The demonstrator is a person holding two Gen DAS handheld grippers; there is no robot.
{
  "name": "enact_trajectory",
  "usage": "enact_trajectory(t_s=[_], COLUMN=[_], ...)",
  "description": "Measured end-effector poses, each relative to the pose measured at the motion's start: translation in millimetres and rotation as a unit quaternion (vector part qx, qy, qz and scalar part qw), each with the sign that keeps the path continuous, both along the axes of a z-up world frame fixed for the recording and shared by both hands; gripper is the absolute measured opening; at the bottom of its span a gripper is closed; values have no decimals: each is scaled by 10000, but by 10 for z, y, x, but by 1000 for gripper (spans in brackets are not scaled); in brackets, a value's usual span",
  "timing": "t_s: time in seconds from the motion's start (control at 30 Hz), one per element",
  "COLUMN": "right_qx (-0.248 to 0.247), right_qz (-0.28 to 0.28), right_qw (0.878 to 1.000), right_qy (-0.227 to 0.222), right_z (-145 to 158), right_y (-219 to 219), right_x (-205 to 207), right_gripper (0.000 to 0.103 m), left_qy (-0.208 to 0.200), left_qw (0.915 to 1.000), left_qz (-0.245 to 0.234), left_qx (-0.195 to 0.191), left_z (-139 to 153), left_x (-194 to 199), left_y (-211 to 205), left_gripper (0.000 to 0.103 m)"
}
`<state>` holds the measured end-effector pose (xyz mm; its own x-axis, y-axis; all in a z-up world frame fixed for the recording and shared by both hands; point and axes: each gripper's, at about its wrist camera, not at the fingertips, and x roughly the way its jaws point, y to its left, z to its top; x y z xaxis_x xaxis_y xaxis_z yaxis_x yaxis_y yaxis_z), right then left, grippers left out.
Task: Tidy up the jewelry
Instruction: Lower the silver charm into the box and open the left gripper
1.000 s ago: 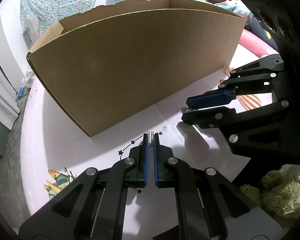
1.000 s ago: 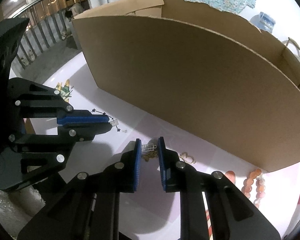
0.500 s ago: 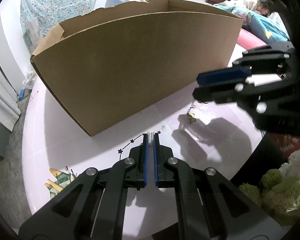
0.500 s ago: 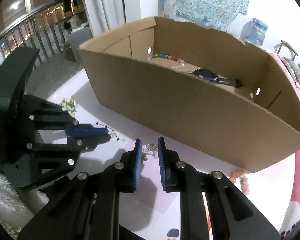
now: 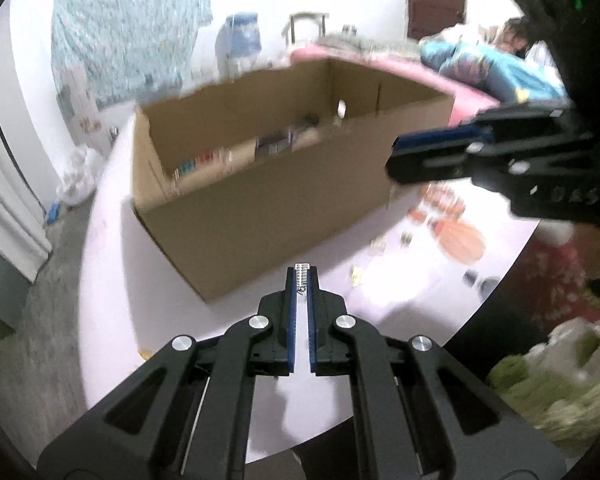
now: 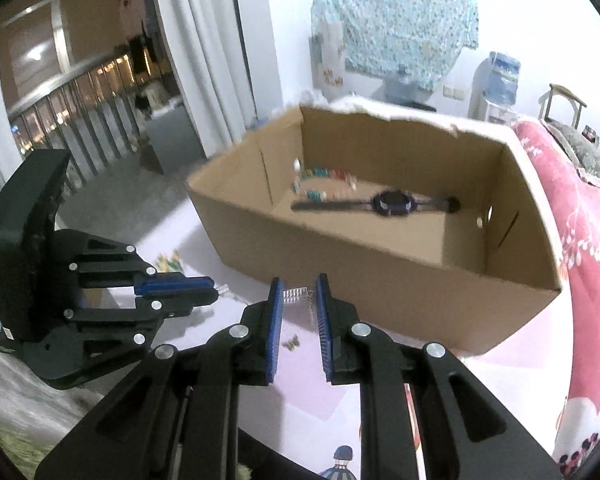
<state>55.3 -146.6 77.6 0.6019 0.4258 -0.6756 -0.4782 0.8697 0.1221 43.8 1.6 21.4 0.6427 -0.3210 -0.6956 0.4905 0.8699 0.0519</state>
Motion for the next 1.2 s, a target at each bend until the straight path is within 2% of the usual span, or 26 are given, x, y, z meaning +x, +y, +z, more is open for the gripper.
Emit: enact_trajectory(t_s=[0.23,0.37,0.5,0.67,0.8,0.9,1.0,1.13,1.2], right_qx=[402,611,751,818,782,709,785,886,946], right_qz=[9,-74,-182,-273,-352,-417,-525,-657,-722], right_qw=[9968,9938,9952,9955,9927,9923,9913,9908,9903], right_qy=[-689,-931,-596,387,852,928,916,784,719], right_z=[481,647,580,247,57,0,11,85,134], right_y=[-140,-255,-383,-474,-473,-464,-528,-644,-700], right_x=[66,247,627,1177,1431,1487,1495,1446,1416], right_gripper=[17,17,17,17,17,18,27,31,34], left_qy=[-854,-1085,-842,-16,522,642,671,565,515], left_qw=[9959,9933,9955,9984,9955,9942,9934,9930,9926], left_qz=[-218,-170,-18,129,258,374,468,630,700], left_qx=[-213,-346,-438,-550,-748,-774,-802,-821,-850], left_z=[601,752,695,458,283,230,219,253,286], left_x=[-6,168,511,991,1281,1367,1391,1386,1388], left_y=[-153,-241,-305,-309,-283,-269,-242,-173,-140], left_gripper=[4,4,4,4,4,5,14,27,29])
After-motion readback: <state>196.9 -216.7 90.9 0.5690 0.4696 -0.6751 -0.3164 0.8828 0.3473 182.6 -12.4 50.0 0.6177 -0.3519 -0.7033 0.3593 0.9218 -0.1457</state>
